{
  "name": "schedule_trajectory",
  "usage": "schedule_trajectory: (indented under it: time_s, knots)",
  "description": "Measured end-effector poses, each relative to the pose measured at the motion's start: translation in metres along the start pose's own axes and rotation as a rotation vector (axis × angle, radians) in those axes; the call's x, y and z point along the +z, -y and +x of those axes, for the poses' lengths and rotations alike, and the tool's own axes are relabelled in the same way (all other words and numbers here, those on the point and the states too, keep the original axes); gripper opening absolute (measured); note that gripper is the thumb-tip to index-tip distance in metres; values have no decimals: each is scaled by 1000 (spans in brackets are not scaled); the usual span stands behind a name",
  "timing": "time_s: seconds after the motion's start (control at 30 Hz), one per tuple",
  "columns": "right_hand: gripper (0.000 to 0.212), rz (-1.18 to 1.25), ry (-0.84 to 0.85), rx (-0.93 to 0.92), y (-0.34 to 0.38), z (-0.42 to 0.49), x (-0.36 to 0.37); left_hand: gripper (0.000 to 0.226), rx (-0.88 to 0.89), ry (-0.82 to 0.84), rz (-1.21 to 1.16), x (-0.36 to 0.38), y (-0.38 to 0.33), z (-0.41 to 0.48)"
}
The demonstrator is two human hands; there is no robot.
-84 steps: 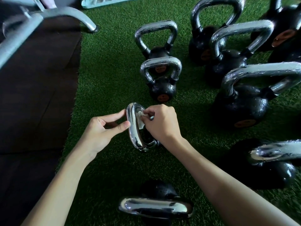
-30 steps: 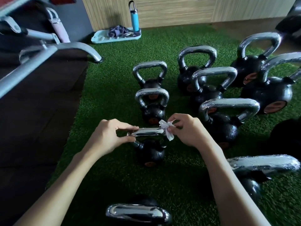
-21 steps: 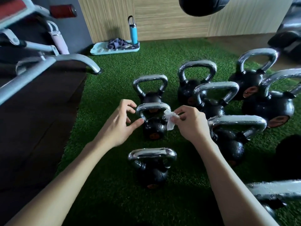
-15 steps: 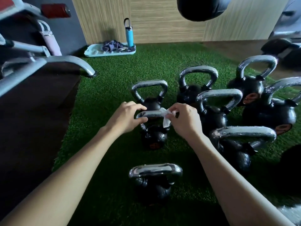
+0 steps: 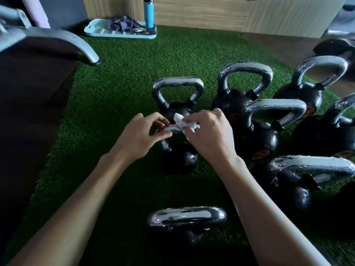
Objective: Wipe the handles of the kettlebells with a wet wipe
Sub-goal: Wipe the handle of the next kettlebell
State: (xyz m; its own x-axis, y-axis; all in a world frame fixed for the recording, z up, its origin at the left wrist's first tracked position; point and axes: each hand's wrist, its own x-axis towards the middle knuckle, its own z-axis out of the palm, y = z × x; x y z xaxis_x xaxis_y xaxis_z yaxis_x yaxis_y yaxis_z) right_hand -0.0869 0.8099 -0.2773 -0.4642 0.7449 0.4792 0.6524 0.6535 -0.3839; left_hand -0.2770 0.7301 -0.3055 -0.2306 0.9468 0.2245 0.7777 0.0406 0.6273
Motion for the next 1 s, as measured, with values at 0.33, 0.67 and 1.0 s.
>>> schedule_trajectory:
  time_s: [0.33,0.67,1.0]
  knots:
    - [29,99,122,-179,25,-1,-1,26,-42,-68,-5,-5,3,-25]
    - [9,-45,149,-256,18,-3,-5,24,-51,-84,-7,-8,1,-29]
    - [9,129,74,-108,9,-7,-15,25,-47,-75,-10,-14,3,-33]
